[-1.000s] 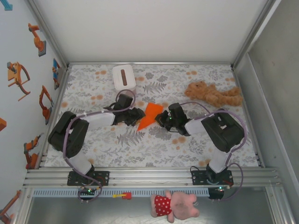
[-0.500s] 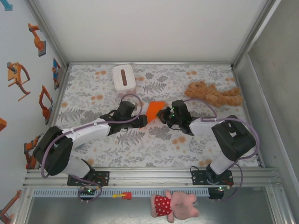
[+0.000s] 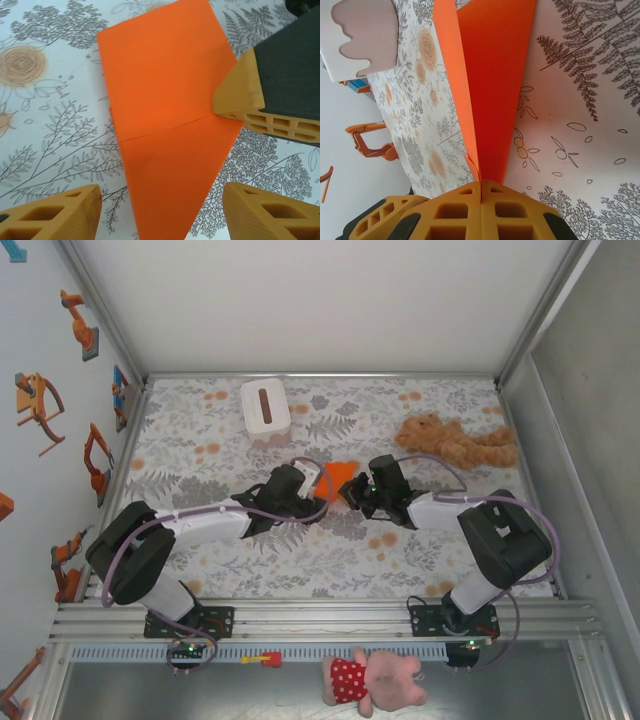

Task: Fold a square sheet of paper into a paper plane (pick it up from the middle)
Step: Fold the wing for the fifth time at the center of the table.

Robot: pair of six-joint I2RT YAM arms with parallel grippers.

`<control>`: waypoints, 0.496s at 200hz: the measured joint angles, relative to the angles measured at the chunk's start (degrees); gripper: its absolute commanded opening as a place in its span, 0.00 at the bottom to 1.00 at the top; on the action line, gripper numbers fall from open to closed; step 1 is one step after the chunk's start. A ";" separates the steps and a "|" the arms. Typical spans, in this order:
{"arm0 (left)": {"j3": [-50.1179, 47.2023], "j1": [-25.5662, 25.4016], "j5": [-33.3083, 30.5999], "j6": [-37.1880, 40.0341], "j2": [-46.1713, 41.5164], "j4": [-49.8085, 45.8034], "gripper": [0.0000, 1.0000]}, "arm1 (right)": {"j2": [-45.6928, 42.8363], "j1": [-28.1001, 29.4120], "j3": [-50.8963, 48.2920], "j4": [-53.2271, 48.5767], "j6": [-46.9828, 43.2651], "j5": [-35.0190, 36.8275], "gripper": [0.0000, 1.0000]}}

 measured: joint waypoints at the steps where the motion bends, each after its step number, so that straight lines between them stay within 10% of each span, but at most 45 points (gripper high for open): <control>1: 0.02 -0.04 0.00 0.15 0.15 0.04 0.61 | 0.00 0.00 0.02 -0.04 0.00 -0.02 0.00; 99: 3.04 -3.41 -2.80 11.80 7.89 5.03 0.45 | 0.09 -0.37 1.44 -1.62 1.20 -1.20 0.00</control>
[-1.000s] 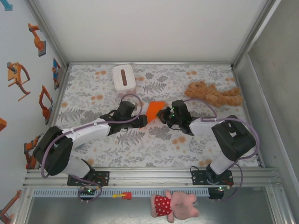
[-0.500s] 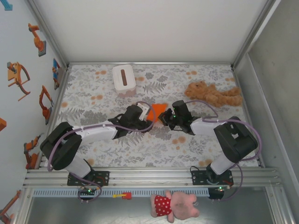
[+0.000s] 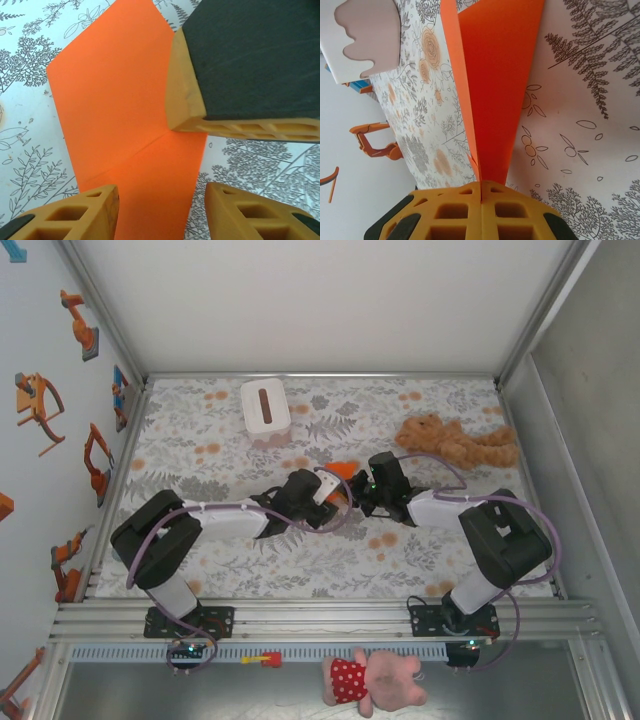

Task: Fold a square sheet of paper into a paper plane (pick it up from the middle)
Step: Fold the wing for the fifth time at the center of the table.

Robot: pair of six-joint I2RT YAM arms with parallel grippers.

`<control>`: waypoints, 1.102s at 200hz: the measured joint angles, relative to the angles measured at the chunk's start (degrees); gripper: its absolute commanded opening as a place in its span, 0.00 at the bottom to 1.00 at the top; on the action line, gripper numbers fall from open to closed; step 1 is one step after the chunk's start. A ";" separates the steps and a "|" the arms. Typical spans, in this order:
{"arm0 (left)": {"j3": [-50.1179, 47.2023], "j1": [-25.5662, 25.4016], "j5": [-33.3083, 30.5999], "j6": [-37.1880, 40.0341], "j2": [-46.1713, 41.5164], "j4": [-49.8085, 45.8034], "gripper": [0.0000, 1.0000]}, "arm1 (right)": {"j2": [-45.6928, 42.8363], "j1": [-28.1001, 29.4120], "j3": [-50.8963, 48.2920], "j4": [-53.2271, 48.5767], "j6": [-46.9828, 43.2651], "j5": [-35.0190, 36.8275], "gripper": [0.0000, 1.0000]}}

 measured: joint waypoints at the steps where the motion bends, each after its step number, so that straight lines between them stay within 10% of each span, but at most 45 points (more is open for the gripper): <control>1: 0.02 0.00 -0.07 0.02 0.04 0.02 0.45 | 0.00 0.00 0.00 0.00 0.00 -0.04 0.00; 99: 0.13 -0.59 -2.99 2.32 2.54 2.62 0.27 | 0.85 -0.59 0.00 0.85 1.75 -1.57 0.00; 166: 0.13 -0.63 -2.95 2.51 3.26 3.08 0.20 | -0.57 -2.67 0.20 -3.19 -0.50 -1.07 0.40; 220: 0.11 -0.63 -2.05 1.79 3.28 3.28 0.18 | -8.33 -6.97 1.68 -13.25 -7.37 2.64 0.45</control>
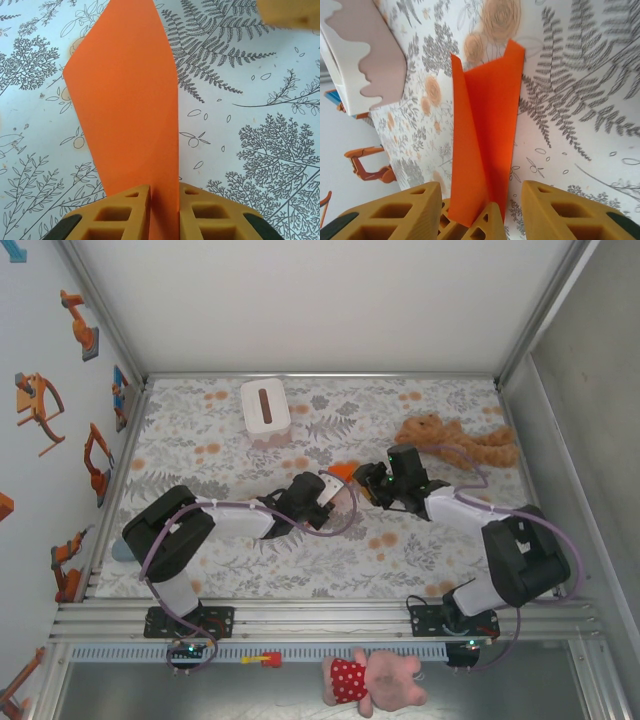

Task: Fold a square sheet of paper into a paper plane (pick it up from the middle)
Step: Fold the wing for the fifth time at the center of the table.

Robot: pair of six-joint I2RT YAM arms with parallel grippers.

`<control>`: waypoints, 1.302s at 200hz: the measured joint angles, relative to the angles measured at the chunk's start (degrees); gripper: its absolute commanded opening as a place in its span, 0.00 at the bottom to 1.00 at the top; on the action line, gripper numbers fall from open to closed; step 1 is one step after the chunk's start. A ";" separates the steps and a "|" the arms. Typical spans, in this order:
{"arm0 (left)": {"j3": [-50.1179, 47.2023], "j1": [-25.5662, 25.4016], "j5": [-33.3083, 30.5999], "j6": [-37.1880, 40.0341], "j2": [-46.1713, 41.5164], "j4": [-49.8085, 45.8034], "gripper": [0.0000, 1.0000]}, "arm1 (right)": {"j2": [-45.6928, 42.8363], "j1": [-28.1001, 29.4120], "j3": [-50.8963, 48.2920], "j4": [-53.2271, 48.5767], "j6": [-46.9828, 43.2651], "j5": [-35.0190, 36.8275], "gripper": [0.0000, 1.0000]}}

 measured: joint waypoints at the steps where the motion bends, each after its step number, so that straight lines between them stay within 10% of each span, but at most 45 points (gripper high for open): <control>1: 0.00 0.00 0.00 -0.04 0.00 0.00 0.18 | -0.09 -0.04 0.00 -0.11 -0.09 0.02 0.45; 260: 0.44 8.85 29.83 -21.84 4.90 5.49 0.14 | -4.85 -1.66 -0.35 -9.90 -15.23 5.53 0.48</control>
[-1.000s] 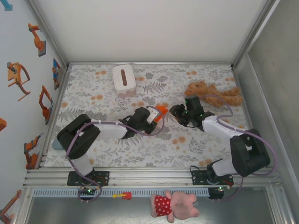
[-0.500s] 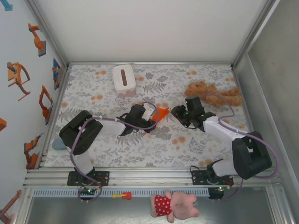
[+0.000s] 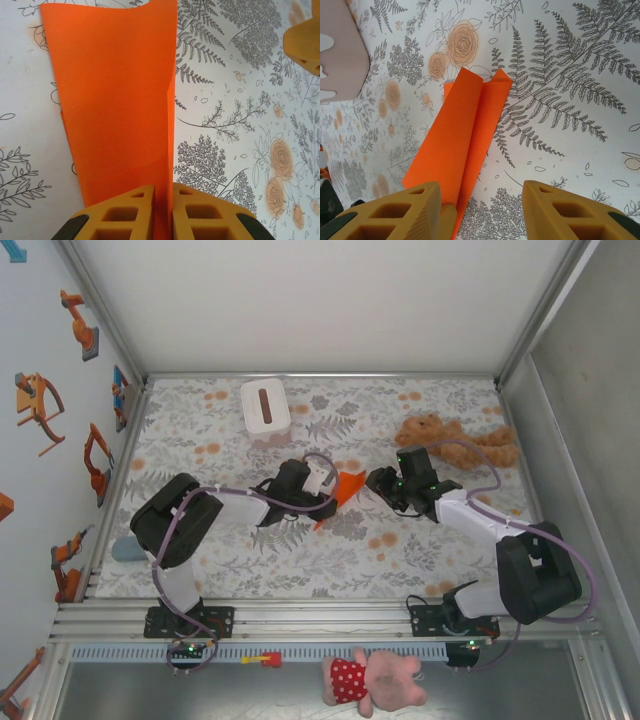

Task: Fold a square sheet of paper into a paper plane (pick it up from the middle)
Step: Fold the wing for the fifth time at the center of the table.

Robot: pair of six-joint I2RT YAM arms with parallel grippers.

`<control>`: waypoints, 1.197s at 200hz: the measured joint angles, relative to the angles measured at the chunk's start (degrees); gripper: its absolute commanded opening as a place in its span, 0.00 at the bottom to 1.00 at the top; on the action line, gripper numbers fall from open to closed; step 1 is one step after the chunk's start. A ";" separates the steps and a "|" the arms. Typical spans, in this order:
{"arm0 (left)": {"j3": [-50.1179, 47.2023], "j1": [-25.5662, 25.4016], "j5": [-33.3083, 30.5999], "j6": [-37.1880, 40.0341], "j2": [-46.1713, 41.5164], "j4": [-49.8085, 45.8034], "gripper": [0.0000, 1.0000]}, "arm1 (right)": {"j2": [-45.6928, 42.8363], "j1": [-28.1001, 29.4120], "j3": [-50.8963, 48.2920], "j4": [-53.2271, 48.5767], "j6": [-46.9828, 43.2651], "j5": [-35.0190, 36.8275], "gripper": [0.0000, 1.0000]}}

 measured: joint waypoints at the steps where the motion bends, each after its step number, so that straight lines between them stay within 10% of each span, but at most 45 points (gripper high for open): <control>1: 0.00 0.02 0.04 -0.02 0.00 0.02 0.14 | 0.00 0.00 -0.02 0.00 -0.04 0.00 0.48; 239: 9.07 2.08 13.27 -8.24 6.51 -8.50 0.10 | 8.90 0.85 -0.28 3.19 -15.13 -7.45 0.57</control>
